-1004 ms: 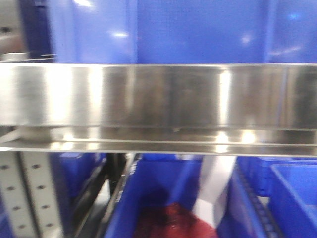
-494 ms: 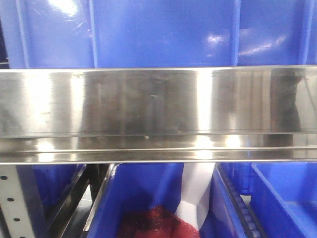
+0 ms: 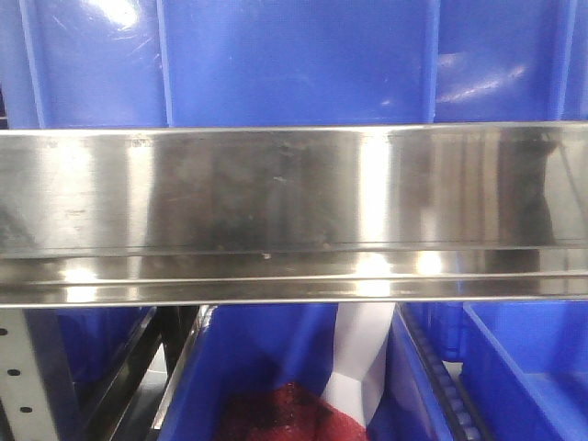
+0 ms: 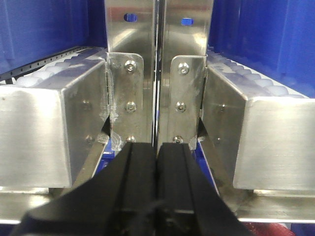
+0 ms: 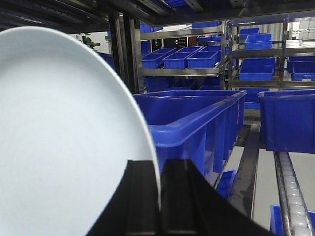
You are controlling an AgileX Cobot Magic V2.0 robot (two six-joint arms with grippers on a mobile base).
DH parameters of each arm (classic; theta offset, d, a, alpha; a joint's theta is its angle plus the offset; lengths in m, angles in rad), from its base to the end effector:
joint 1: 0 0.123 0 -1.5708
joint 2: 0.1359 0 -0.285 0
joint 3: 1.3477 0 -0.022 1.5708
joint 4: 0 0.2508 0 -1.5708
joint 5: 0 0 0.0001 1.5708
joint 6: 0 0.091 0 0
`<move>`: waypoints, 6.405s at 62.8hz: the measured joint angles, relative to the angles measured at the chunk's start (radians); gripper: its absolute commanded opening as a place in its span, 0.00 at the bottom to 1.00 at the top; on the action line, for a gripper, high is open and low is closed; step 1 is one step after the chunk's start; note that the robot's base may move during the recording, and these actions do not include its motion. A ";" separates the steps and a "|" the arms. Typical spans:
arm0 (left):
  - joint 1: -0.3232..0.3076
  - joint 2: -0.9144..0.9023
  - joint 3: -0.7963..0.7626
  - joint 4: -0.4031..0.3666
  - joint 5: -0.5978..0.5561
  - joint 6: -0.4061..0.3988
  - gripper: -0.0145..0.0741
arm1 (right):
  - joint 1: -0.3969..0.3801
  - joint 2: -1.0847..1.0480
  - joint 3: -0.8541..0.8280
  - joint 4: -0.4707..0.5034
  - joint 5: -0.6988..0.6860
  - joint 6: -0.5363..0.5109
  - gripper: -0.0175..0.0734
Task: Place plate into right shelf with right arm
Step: 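Extend the right gripper with the plate over a blue bin, then lower the plate into the blue bin and open the right gripper, then withdraw the open right gripper up out of the bin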
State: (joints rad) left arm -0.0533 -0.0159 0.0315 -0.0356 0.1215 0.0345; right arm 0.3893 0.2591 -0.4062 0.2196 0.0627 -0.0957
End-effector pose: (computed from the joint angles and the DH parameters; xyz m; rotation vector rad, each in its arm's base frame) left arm 0.0564 -0.0034 0.1924 0.0458 1.6202 -0.0452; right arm 0.0601 0.0260 0.3279 -0.1984 1.3976 0.4353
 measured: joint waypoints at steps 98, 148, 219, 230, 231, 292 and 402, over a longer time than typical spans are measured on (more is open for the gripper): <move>0.000 0.000 0.000 0.000 0.000 0.000 0.11 | 0.000 1.316 -1.082 0.020 0.335 0.000 0.78; 0.000 0.000 0.000 0.000 0.000 0.000 0.11 | -0.039 0.971 -1.090 0.020 0.606 0.000 0.44; 0.000 0.000 0.000 0.000 0.000 0.000 0.11 | -0.084 0.670 -1.001 -0.141 0.645 0.038 0.25; 0.000 0.000 0.000 0.000 0.000 0.000 0.11 | -0.187 0.536 -0.798 -0.214 0.501 0.113 0.25; 0.000 0.000 0.000 0.000 0.000 0.000 0.11 | -0.197 0.515 -0.780 -0.220 0.486 0.115 0.25; 0.000 0.000 0.000 0.000 0.000 0.000 0.11 | -0.358 -0.269 0.429 -0.227 -0.108 0.129 0.25; 0.000 0.000 0.000 0.000 0.000 0.000 0.11 | -0.358 -0.270 0.433 -0.220 -0.007 0.173 0.25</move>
State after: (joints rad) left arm -0.0533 -0.0159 0.0315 -0.0356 0.1215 0.0345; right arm 0.0309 -0.0112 0.0272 0.0000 0.0554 0.0775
